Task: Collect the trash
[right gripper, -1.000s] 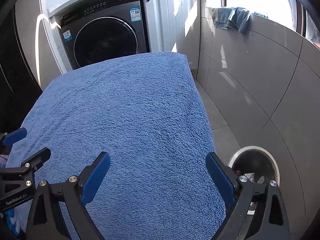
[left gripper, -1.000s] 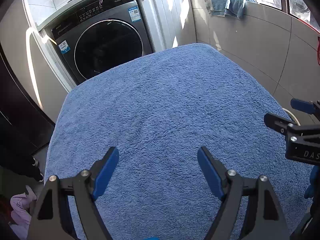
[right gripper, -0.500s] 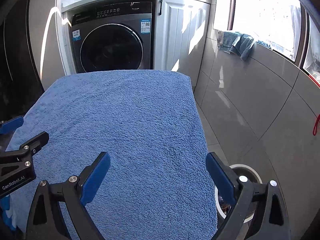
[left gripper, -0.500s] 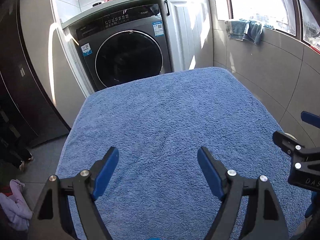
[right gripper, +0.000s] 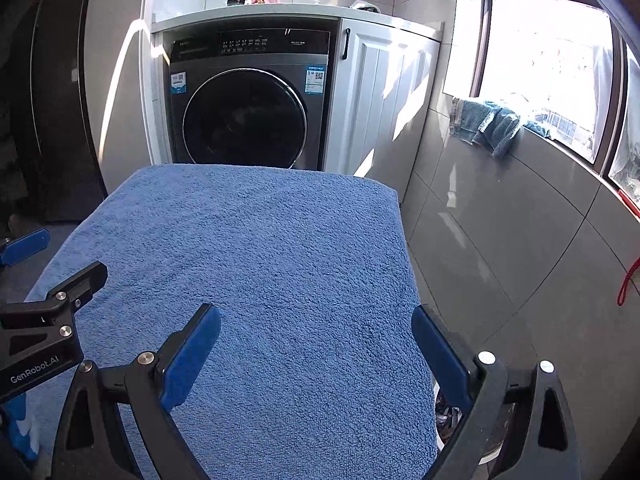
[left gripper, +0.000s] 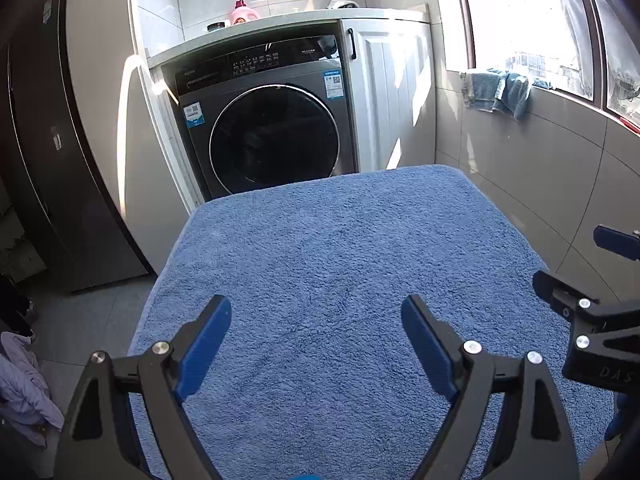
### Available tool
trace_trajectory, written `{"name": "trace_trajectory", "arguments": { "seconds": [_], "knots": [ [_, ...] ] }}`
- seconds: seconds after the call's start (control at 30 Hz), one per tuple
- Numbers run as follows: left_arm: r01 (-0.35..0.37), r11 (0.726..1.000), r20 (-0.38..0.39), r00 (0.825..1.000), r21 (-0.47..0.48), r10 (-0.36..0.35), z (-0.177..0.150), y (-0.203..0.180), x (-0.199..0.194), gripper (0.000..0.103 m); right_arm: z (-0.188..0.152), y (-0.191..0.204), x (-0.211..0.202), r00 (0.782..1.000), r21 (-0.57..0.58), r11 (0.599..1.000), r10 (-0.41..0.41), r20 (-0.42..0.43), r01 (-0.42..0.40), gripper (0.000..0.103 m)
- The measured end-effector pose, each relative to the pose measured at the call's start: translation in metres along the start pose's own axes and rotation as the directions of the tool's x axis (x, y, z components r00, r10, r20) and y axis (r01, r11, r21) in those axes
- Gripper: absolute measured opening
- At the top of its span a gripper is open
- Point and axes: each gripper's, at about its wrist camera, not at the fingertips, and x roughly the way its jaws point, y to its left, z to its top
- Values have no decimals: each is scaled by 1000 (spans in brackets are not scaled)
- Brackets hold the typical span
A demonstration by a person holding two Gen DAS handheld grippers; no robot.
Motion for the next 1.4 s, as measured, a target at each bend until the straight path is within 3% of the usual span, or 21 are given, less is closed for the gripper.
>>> {"name": "trace_trajectory", "arguments": {
  "seconds": [0.73, 1.4],
  "knots": [
    [6, 999, 91, 996, -48, -2, -2, 21, -42, 86, 0, 4, -34, 999, 53, 999, -1, 52, -1, 98],
    [23, 996, 182, 983, -86, -7, -8, 40, -112, 86, 1, 29, -111, 981, 19, 1000, -15, 195, 12, 100]
  ]
}}
